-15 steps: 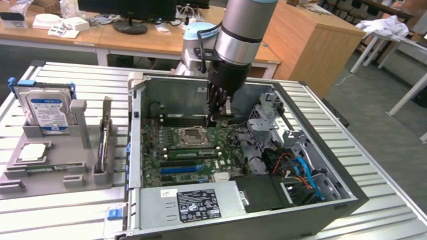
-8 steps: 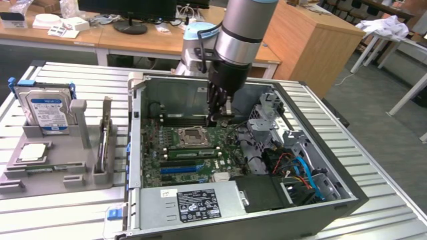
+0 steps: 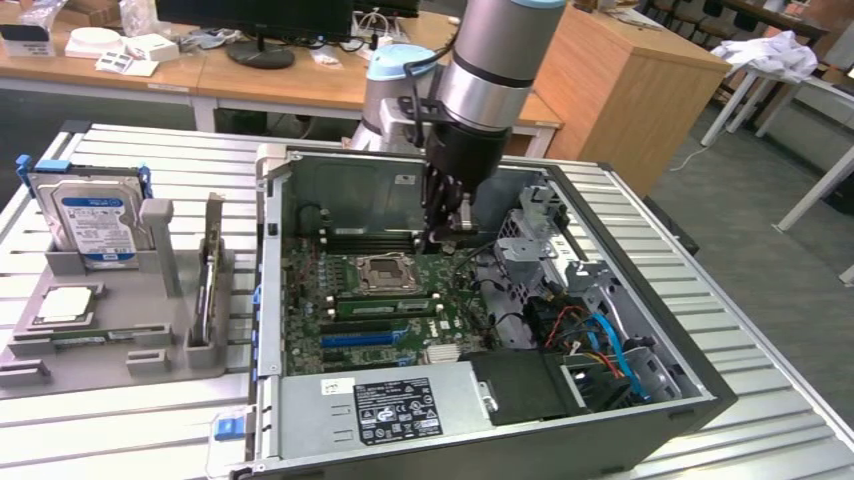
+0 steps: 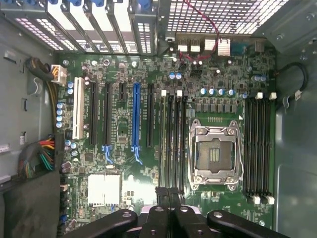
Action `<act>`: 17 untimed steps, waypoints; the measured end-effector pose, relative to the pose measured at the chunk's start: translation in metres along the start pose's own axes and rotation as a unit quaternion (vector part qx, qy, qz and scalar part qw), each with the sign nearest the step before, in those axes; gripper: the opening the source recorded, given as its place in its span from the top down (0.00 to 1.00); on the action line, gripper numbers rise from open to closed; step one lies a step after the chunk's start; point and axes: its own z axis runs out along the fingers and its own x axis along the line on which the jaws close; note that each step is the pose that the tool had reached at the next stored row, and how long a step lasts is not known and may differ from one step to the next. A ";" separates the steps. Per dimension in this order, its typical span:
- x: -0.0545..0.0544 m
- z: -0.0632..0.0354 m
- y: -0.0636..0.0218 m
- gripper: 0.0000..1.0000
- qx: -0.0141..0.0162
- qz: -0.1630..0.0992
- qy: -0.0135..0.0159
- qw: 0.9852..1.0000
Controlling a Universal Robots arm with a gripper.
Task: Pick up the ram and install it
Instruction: 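Press down the ram until it locks into place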
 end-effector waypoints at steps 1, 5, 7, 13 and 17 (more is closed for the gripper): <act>0.000 0.0000 -0.0009 0.89 0.000 0.000 0.000 1.000; 0.000 -0.0001 -0.0041 0.89 0.000 0.000 0.000 1.000; 0.000 -0.0001 -0.0053 0.89 0.000 0.000 0.000 1.000; 0.000 -0.0002 -0.0068 0.89 0.000 0.000 0.000 1.000; 0.000 -0.0002 -0.0069 0.89 0.000 0.000 0.000 1.000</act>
